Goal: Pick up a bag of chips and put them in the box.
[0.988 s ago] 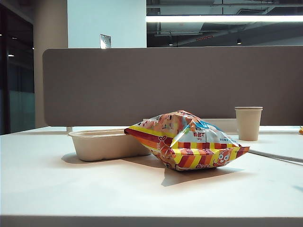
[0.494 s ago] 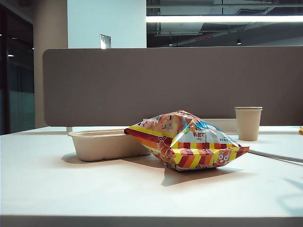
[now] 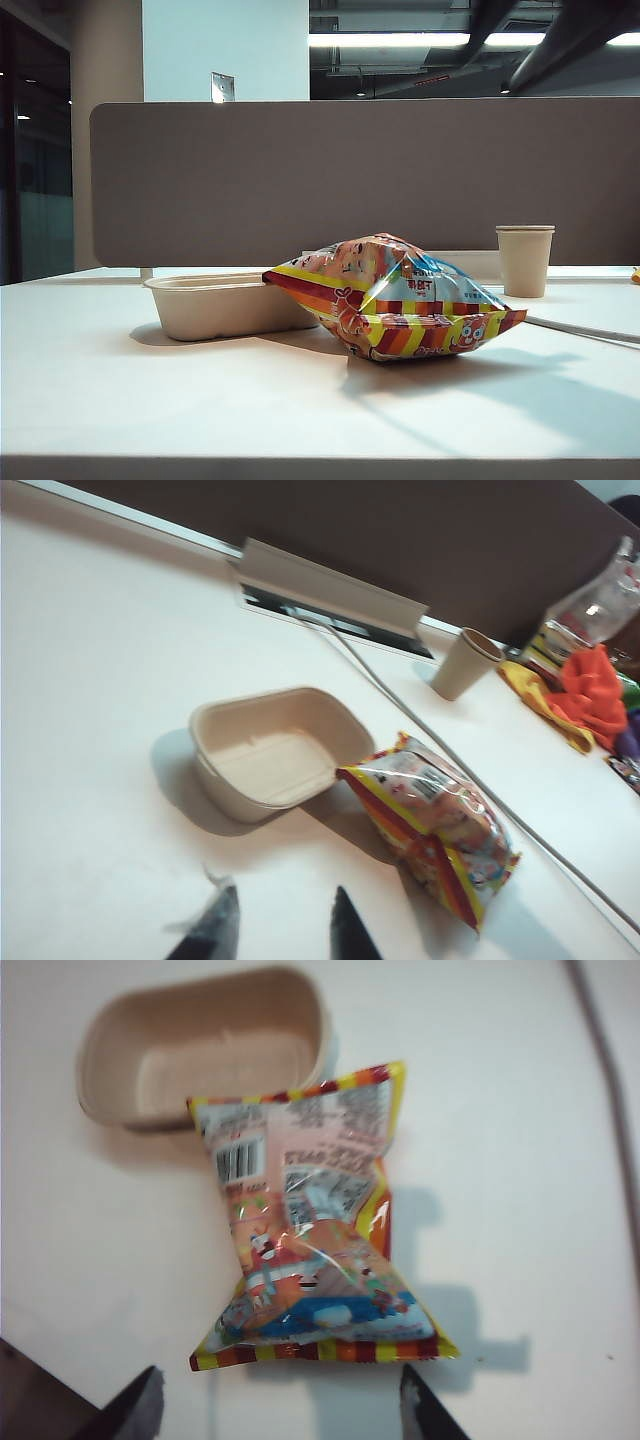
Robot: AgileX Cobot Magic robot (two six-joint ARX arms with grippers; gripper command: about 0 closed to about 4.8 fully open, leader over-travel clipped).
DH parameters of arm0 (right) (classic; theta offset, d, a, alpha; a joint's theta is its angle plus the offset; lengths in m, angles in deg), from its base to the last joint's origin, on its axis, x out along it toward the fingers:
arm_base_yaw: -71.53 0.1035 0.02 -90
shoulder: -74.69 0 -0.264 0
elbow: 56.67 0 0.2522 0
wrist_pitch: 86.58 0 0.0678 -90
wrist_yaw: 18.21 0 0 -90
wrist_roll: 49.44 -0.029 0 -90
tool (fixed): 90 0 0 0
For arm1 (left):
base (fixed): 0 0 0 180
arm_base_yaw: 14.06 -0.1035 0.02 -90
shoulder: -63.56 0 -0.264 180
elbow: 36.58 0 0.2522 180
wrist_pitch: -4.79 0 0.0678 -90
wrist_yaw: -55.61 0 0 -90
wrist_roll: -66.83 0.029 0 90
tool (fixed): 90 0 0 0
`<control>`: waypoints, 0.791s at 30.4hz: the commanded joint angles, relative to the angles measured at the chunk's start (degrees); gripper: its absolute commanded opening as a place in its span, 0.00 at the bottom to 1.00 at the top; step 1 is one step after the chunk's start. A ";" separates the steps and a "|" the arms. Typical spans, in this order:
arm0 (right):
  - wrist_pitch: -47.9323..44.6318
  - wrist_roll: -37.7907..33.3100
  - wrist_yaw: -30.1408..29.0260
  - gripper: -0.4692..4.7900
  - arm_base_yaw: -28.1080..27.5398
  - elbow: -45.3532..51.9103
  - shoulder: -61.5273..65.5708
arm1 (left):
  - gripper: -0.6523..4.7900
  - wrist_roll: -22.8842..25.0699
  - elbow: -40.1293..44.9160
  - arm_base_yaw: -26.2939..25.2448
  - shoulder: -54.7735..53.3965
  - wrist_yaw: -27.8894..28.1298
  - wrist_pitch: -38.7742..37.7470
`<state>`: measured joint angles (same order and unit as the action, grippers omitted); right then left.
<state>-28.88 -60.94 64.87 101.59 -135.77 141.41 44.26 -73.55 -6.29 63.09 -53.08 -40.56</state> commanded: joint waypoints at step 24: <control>-9.94 10.08 6.54 1.00 5.99 -3.93 23.17 | 0.76 10.99 -15.02 0.07 -31.91 -16.72 4.98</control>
<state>-38.28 -51.44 71.69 107.52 -139.01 164.12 55.39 -88.21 -6.27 32.14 -69.37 -36.59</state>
